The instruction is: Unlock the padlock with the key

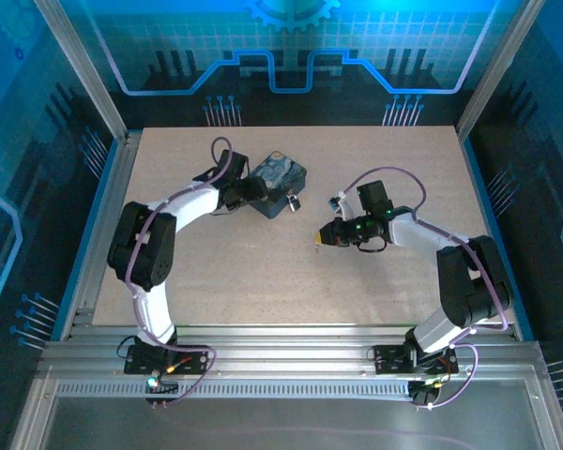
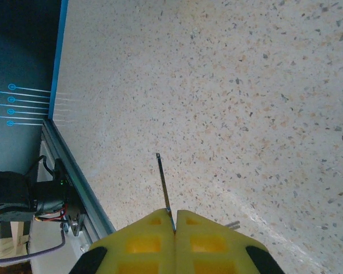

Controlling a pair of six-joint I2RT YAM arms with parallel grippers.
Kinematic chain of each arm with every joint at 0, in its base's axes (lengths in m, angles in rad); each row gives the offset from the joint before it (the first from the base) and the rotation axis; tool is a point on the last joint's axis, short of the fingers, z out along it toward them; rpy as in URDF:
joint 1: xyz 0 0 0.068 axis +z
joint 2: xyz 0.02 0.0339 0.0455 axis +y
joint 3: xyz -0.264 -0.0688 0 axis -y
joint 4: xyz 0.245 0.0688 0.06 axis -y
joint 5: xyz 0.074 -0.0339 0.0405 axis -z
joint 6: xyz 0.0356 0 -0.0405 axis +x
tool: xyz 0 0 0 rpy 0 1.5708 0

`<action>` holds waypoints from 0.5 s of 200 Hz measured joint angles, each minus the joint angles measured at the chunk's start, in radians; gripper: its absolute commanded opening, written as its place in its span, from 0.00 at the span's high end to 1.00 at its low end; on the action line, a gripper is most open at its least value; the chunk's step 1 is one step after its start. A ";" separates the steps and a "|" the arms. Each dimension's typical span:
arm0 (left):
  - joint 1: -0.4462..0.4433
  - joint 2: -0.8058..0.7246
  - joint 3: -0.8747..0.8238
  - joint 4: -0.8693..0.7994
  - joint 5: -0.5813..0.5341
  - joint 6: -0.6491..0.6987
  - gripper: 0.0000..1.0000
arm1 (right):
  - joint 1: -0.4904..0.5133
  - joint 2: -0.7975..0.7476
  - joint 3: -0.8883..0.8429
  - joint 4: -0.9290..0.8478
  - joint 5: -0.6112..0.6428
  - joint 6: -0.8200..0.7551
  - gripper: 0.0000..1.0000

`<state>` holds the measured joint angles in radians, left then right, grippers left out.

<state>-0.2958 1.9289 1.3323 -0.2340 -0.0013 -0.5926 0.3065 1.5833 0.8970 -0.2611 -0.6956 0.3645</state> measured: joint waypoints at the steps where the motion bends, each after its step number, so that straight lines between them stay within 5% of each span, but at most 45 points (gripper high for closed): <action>1: 0.000 0.002 0.003 0.001 0.002 0.001 0.33 | 0.000 0.000 0.000 0.000 0.000 0.000 1.00; 41: 0.038 0.096 0.111 0.024 0.066 0.038 0.36 | 0.000 0.034 0.000 -0.009 0.010 -0.016 1.00; 100: -0.016 0.044 0.117 -0.058 -0.032 0.115 0.15 | -0.035 0.039 0.003 -0.046 0.012 -0.045 1.00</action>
<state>-0.3119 1.9728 1.4490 -0.2920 -0.0338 -0.4778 0.2710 1.6222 0.9005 -0.3069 -0.6834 0.3199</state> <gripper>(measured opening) 0.834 0.041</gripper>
